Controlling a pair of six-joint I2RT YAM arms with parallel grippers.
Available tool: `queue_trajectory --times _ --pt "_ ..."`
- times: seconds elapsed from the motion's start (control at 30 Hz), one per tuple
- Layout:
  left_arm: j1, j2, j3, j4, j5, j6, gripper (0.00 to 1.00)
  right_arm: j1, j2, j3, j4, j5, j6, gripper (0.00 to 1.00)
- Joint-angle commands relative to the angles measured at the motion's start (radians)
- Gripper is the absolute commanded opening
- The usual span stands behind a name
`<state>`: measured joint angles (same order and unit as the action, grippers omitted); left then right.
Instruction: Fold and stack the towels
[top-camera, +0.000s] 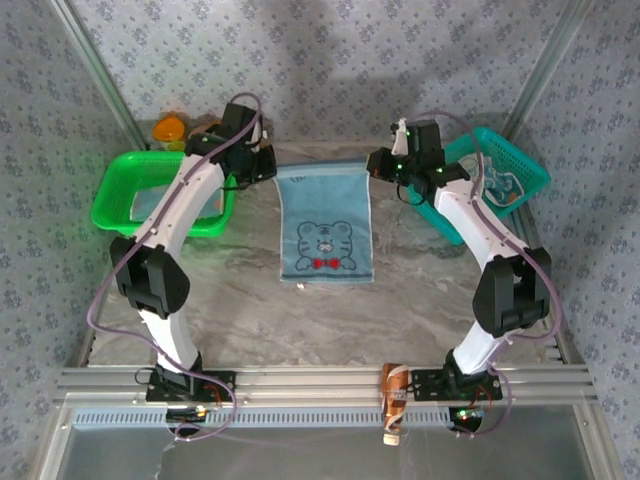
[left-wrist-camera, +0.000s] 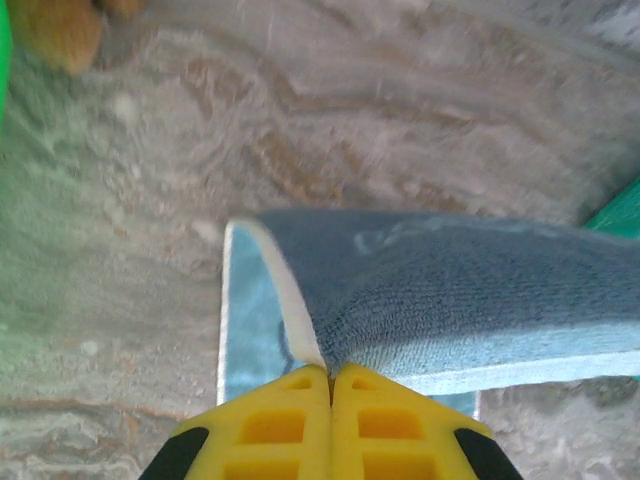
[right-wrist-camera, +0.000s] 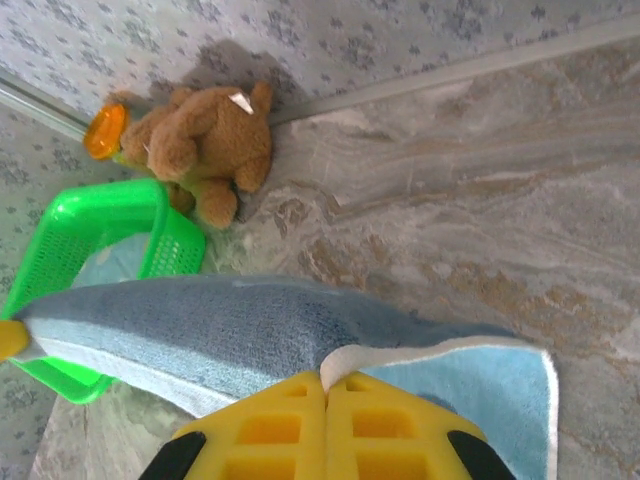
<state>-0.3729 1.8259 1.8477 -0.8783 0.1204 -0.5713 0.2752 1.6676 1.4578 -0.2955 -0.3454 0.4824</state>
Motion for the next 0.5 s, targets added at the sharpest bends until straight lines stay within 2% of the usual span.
queue_trajectory --times 0.0,0.2,0.47 --pt "0.001 -0.084 -0.142 0.086 0.041 -0.064 0.0 -0.002 -0.029 -0.092 0.012 -0.018 0.003 0.0" --pt "-0.032 -0.184 -0.427 0.194 0.061 -0.149 0.0 0.008 -0.097 -0.312 0.038 -0.02 0.017 0.01" --pt "-0.121 -0.258 -0.647 0.281 0.025 -0.219 0.0 0.063 -0.182 -0.521 0.067 0.019 0.039 0.03"
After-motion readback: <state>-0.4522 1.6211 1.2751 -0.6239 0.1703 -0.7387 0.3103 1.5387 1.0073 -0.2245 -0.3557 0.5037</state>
